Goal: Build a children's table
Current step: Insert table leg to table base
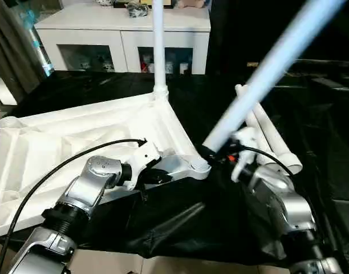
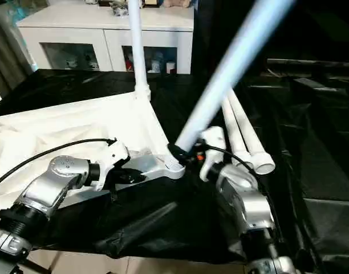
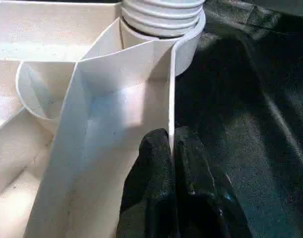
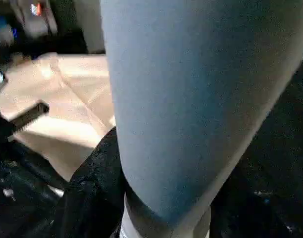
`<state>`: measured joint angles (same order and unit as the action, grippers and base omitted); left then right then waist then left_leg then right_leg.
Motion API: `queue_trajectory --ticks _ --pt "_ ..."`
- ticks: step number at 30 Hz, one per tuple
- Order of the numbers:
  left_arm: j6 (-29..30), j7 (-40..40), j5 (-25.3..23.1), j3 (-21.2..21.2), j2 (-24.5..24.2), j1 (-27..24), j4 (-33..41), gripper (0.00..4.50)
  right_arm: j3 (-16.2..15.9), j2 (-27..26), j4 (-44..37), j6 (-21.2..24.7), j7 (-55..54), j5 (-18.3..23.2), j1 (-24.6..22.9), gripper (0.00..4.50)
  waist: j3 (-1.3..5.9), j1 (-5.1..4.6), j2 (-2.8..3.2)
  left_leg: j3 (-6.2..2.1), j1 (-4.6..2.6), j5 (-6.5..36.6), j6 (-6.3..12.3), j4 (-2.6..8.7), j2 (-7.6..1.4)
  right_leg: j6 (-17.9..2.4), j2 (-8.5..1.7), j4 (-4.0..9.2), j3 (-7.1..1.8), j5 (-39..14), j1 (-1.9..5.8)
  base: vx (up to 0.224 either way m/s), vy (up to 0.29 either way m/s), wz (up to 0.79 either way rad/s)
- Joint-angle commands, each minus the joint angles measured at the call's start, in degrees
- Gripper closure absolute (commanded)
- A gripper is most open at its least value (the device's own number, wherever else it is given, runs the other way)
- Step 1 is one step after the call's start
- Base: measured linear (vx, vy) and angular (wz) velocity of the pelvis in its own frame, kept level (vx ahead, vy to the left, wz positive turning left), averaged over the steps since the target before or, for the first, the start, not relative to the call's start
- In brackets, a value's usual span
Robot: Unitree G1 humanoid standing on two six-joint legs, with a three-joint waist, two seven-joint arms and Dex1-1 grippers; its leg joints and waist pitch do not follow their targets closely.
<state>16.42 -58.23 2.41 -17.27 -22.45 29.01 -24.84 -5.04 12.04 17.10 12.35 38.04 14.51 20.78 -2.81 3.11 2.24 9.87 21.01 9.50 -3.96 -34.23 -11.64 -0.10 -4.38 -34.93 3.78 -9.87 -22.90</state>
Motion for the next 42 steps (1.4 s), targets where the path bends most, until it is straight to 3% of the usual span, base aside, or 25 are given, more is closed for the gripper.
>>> queue_trajectory --ticks 1,3,4,5,6,7,8,9,11,13,14,17,20,24,27,28,34,35,39,42 --pt "-1.13 2.11 -0.52 1.85 -0.83 2.0 1.47 4.5 -2.35 0.93 4.48 2.75 0.36 -3.26 -1.02 2.62 2.9 -0.23 -0.67 -0.81 -0.98 24.64 -1.05 4.74 -0.78 -5.86 -3.38 6.51 -1.94 -32.42 1.32 0.0 0.0 0.0" --pt "-1.13 2.01 -0.59 1.59 -0.92 1.35 2.33 4.5 -3.65 1.53 5.91 2.43 1.67 -4.19 1.01 2.62 2.84 -0.35 -0.65 -0.97 -0.87 24.6 -0.87 4.81 -0.82 -5.65 -3.47 6.38 -1.86 -32.92 1.32 0.0 0.0 0.0" --pt "-1.13 1.99 -0.6 1.55 -0.94 1.27 2.42 4.5 -3.77 1.59 6.1 2.4 1.82 -4.28 1.25 2.62 2.83 -0.51 -1.24 -0.91 -0.82 24.74 -0.83 4.81 -0.86 -5.55 -3.39 6.46 -1.82 -33.17 1.24 0.0 0.0 0.0" --pt "-1.29 1.79 -0.7 1.39 -1.13 1.0 2.74 4.5 -4.25 1.76 6.97 2.37 2.46 -4.58 2.27 2.62 2.85 -0.45 -1.01 -0.97 -0.88 24.8 -0.89 4.81 -0.82 -5.52 -3.45 6.39 -1.83 -33.23 1.23 0.0 0.0 0.0" --pt "-1.42 1.67 -0.77 1.26 -1.28 0.7 3.05 4.5 -4.82 2.02 7.73 2.63 3.31 -4.93 3.27 2.62 2.76 -0.76 -1.44 -0.91 -0.94 25.29 -0.91 4.78 -0.87 -5.4 -3.43 6.6 -1.82 -33.82 1.05 0.0 0.0 0.0" --pt "-1.47 1.59 -0.79 1.21 -1.36 0.54 3.22 4.5 -5.22 2.21 8.19 2.93 3.97 -5.1 3.85 2.62 2.73 -0.78 -1.08 -1.02 -1.08 26.04 -1.09 4.79 -0.86 -5.31 -3.48 6.65 -1.77 -34.37 0.97 0.0 0.0 0.0" --pt "-1.43 1.22 -0.72 1.11 -1.5 0.35 3.51 4.5 -5.83 2.57 8.87 3.37 5.2 -5.19 4.49 2.62 2.67 -1.02 -1.73 -1.06 -1.05 26.62 -1.11 4.79 -0.91 -5.1 -3.45 6.7 -1.68 -34.79 0.94 0.0 0.0 0.0" --pt "-1.45 0.69 -0.64 0.93 -1.68 0.21 3.82 4.5 -6.15 2.81 9.57 3.3 5.97 -5.31 4.92 2.62 2.68 -1.0 -1.58 -1.11 -1.13 26.83 -1.17 4.77 -0.89 -5.12 -3.49 6.66 -1.69 -34.98 0.9 0.0 0.0 0.0" --pt "-1.41 -0.53 -0.57 0.45 -2.18 -0.05 4.41 4.5 -6.73 3.25 11.5 2.79 7.21 -6.19 5.99 2.62 2.67 -1.17 -2.08 -1.04 -1.05 26.67 -1.11 4.72 -0.91 -5.16 -3.57 6.78 -1.78 -35.26 0.77 0.0 0.0 0.0" --pt "-1.36 -1.38 -0.5 0.02 -2.6 -0.26 5.06 4.5 -6.94 3.54 12.86 2.5 8.12 -6.46 6.75 2.62 2.63 -1.1 -2.1 -1.07 -0.82 26.0 -1.03 4.85 -0.99 -5.27 -3.62 6.58 -1.93 -34.47 0.9 0.0 0.0 0.0" --pt "-1.22 -2.39 -0.37 -0.38 -3.06 -0.42 5.74 4.5 -6.93 3.66 14.28 2.61 9.22 -6.15 7.65 2.62 2.32 -1.19 -2.37 -1.02 -0.99 26.4 -0.94 4.89 -1.07 -5.51 -3.57 6.63 -2.02 -34.3 0.54 0.0 0.0 0.0" --pt "-1.1 -5.43 -0.31 -1.48 -4.44 -0.58 7.47 4.5 -7.56 4.42 17.94 2.05 12.44 -6.15 9.94 2.62 1.94 -1.46 -2.56 -1.08 -0.65 26.56 -0.88 5.21 -1.19 -6.54 -3.42 6.26 -2.14 -31.8 0.68 0.0 0.0 0.0" --pt "-0.91 -7.43 -0.32 -2.28 -5.51 -0.71 8.92 4.5 -7.81 4.86 18.9 2.15 15.11 -5.82 10.66 2.62 1.47 -1.43 -2.89 -0.95 -0.9 26.96 -0.89 5.44 -1.3 -7.35 -3.31 6.12 -2.42 -29.83 0.47 0.0 0.0 0.0" --pt "-1.04 -9.7 -0.02 -2.83 -6.63 -0.3 10.07 4.5 -8.35 5.57 19.71 0.76 19.12 -5.6 11.31 2.62 0.58 -1.46 -3.48 -0.9 -0.73 26.78 -0.9 5.84 -1.42 -7.96 -3.27 6.12 -2.53 -28.53 0.34 0.0 0.0 0.0" --pt "-1.64 -11.65 0.22 -3.52 -7.7 0.02 10.95 4.5 -8.55 6.06 20.22 -0.39 22.39 -5.32 11.67 2.62 0.74 -1.34 -3.45 -0.78 -0.87 25.12 -0.65 6.01 -1.58 -9.07 -3.34 5.92 -2.67 -25.82 0.67 0.0 0.0 0.0" --pt "-1.58 -12.05 0.35 -3.61 -7.92 0.02 11.28 4.5 -8.57 6.12 20.37 -0.57 23.04 -5.27 11.79 2.62 0.37 -1.39 -3.41 -0.78 -0.74 25.02 -0.59 6.14 -1.6 -9.31 -3.3 5.91 -2.7 -25.32 0.57 0.0 0.0 0.0" --pt "-0.54 -16.12 1.99 -4.48 -9.67 -0.11 14.48 4.5 -8.91 6.94 19.83 -0.2 28.11 -3.98 11.75 2.62 0.25 -1.2 -3.27 -0.5 -0.96 23.43 -0.55 6.31 -1.81 -11.51 -3.22 5.53 -2.85 -20.79 0.84 0.0 0.0 0.0" --pt "-0.01 -17.45 2.45 -4.68 -10.25 -0.15 15.44 4.5 -9.08 7.17 19.81 -0.47 29.9 -3.97 11.64 2.62 0.18 -1.07 -3.09 -0.41 -0.93 22.21 -0.63 6.38 -1.82 -12.44 -3.18 5.29 -2.87 -18.39 0.99 0.0 0.0 0.0" --pt "0.11 -17.31 2.26 -4.43 -10.24 0.24 15.27 4.5 -9.33 7.27 19.33 -0.91 31.88 -4.2 10.95 2.62 0.2 -0.93 -3.29 -0.14 -0.73 18.6 0.07 6.27 -1.78 -13.81 -3.22 4.98 -2.95 -14.25 1.48 0.0 0.0 0.0" --pt "0.49 -16.44 2.29 -4.04 -9.89 0.71 14.8 4.5 -9.26 6.98 19.48 -1.55 31.06 -4.44 10.74 2.62 0.08 -0.88 -3.14 -0.11 -0.8 18.85 -0.07 6.4 -1.83 -13.95 -3.24 5.08 -2.92 -15.1 1.52 0.0 0.0 0.0"
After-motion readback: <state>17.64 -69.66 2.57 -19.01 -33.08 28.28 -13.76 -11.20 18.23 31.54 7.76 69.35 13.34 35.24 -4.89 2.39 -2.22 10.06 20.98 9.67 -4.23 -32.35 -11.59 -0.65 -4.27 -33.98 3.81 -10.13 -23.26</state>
